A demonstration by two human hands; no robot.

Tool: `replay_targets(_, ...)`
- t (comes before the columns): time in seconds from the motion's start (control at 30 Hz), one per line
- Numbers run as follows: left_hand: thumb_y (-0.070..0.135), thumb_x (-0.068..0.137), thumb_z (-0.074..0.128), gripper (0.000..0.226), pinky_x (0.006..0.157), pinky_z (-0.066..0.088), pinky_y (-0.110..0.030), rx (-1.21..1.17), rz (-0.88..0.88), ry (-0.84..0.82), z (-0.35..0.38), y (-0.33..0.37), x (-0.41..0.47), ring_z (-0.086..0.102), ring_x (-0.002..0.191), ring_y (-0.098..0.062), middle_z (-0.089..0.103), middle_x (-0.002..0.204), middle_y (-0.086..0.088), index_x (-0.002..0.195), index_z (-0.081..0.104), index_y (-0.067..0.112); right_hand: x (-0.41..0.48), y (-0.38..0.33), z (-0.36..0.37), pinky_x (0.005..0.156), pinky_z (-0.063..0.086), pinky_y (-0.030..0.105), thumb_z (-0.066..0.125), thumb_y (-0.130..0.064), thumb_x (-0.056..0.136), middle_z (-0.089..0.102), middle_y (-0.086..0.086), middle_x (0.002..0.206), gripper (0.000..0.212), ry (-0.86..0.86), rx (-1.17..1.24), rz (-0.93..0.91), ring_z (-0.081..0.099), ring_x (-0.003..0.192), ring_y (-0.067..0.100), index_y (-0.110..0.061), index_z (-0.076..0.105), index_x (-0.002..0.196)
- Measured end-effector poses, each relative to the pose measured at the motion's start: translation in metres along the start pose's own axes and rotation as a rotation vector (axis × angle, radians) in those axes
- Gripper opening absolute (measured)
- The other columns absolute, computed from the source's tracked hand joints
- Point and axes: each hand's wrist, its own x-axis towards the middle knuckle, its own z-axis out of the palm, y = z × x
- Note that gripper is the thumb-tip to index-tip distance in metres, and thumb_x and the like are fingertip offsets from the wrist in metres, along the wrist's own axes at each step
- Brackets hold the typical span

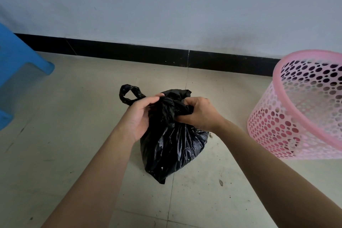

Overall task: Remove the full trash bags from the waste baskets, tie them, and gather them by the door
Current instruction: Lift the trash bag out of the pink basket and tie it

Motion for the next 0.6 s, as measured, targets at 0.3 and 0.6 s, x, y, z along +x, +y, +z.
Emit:
replay_targets(0.3,-0.005,0.088,0.067,0.034,0.087,0.059,-0.036,0.058,0.235,0.18,0.014,-0.005,0.006,0.073,0.101,-0.019,0.077,0.105,-0.002,0.112,0.072,0.019,-0.005,-0.003,-0.008,0.066,0.045,0.028,0.084,-0.04,0.077,0.059,-0.018,0.062,0.031,-0.277,0.002,-0.001,0.054,0.058,0.002,-0.017,0.062,0.074)
replay_targets(0.6,-0.012,0.079,0.073,0.033,0.097,0.053,-0.057,0.109,0.32,0.26,0.008,-0.006,0.007,0.069,0.108,-0.036,0.071,0.105,-0.013,0.073,0.071,0.02,0.003,0.01,-0.029,0.079,0.056,0.039,0.058,-0.035,0.099,0.071,0.005,0.092,0.021,0.101,0.21,0.043,0.065,0.08,0.013,-0.02,0.07,0.105)
